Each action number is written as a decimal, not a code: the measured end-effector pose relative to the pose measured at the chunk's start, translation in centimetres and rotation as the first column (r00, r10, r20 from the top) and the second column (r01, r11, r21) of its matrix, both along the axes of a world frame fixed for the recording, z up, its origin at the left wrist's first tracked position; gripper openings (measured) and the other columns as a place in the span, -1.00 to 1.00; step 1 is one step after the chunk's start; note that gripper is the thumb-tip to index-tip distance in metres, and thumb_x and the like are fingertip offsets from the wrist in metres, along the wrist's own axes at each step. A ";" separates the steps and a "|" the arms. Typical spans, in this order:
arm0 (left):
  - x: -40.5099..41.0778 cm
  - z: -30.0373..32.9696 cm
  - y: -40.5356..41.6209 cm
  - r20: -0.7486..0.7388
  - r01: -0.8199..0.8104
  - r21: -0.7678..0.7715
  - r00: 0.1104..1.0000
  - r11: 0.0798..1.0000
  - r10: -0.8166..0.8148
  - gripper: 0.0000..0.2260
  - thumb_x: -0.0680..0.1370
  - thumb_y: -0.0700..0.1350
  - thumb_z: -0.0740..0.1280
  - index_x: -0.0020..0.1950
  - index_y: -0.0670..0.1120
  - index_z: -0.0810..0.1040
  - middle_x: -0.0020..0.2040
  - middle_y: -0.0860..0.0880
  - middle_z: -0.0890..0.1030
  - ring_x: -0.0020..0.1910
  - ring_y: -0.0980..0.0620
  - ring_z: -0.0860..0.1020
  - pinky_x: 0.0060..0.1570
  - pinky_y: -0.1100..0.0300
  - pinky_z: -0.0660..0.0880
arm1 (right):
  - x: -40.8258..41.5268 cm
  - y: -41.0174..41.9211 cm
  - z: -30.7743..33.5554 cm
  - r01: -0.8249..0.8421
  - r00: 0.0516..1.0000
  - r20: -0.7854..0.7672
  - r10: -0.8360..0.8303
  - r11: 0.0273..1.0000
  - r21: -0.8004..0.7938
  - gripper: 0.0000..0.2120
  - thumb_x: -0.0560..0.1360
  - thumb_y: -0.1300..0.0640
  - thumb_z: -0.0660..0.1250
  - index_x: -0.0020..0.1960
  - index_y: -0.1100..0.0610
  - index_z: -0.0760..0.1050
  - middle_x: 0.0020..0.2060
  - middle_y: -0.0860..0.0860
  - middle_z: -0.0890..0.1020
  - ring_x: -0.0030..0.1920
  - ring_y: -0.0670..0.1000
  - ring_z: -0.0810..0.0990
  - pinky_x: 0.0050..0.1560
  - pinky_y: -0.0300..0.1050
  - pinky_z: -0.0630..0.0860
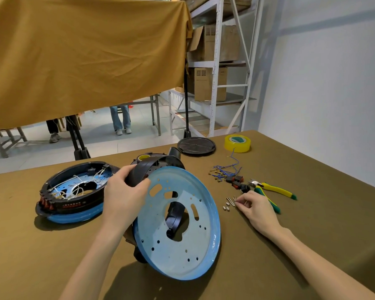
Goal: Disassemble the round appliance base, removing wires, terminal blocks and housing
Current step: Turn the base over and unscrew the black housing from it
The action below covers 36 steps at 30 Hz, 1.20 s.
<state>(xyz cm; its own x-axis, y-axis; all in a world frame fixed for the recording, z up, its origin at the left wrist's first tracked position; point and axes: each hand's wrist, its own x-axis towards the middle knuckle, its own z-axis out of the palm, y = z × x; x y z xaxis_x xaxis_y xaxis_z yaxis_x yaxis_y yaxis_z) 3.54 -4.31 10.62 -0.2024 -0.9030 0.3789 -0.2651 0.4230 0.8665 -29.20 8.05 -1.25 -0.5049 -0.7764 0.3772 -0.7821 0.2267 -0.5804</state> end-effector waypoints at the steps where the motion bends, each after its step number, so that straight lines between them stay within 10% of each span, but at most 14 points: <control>1: 0.0 0.0 0.0 -0.002 0.003 -0.003 1.000 1.000 -0.003 -0.75 0.51 -0.19 0.43 0.16 0.01 0.66 -0.11 0.08 0.68 -0.14 0.14 0.60 -0.32 0.40 0.41 | 0.0 -0.1 0.0 0.007 1.000 0.003 -0.007 1.000 0.011 -0.91 0.49 0.14 0.52 -0.08 -0.04 0.69 -0.21 -0.14 0.62 -0.23 -0.10 0.56 -0.18 -0.04 0.57; 9: -1.1 0.0 0.3 -0.030 -0.016 -0.045 0.999 0.999 0.015 -0.75 0.51 -0.17 0.45 0.18 0.00 0.68 -0.04 0.09 0.70 -0.01 0.11 0.63 -0.18 0.27 0.51 | 3.4 -2.0 4.8 -0.130 0.921 0.357 0.157 0.986 -0.100 -0.89 0.61 0.12 0.35 -0.05 0.03 0.65 -0.29 -0.02 0.68 -0.34 -0.06 0.62 -0.36 -0.13 0.56; 14: -1.8 0.2 1.1 -0.054 -0.051 -0.116 0.998 0.992 0.045 -0.73 0.50 -0.13 0.46 0.19 0.03 0.69 -0.04 0.15 0.71 -0.02 0.18 0.63 -0.14 0.30 0.52 | 8.3 -3.4 10.0 -0.456 0.495 0.841 0.219 0.889 0.037 -0.58 0.65 -0.12 0.27 0.13 0.25 0.60 -0.18 0.18 0.69 -0.22 0.16 0.70 -0.34 -0.06 0.62; 21: -0.8 0.1 1.2 -0.114 -0.037 -0.065 0.993 0.997 0.029 -0.79 0.50 -0.14 0.46 0.10 0.10 0.69 -0.08 0.17 0.71 -0.02 0.15 0.65 -0.05 0.17 0.58 | 13.7 -5.8 12.4 -0.556 0.147 0.978 0.145 0.830 -0.039 -0.38 0.54 -0.23 0.38 0.30 0.28 0.49 0.03 0.26 0.71 0.06 0.24 0.72 0.01 0.05 0.68; 36: 0.4 0.8 2.0 -0.235 0.133 0.017 0.964 0.991 -0.125 -0.72 0.46 0.03 0.57 0.13 0.16 0.66 -0.01 0.21 0.73 0.04 0.23 0.67 0.00 0.24 0.64 | 14.5 -5.5 18.4 -0.613 0.593 0.782 0.192 0.738 0.284 -0.13 0.42 -0.55 0.18 0.18 0.26 0.49 -0.27 0.13 0.65 -0.31 0.12 0.65 -0.29 -0.10 0.59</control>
<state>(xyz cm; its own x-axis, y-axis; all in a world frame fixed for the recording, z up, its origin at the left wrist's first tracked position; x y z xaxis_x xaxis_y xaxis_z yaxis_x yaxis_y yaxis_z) 3.91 -2.34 11.47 -0.2274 -0.8874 0.4009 0.0010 0.4115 0.9114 -14.72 2.53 17.12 -0.0208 -0.9137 -0.4059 -0.3000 0.3930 -0.8692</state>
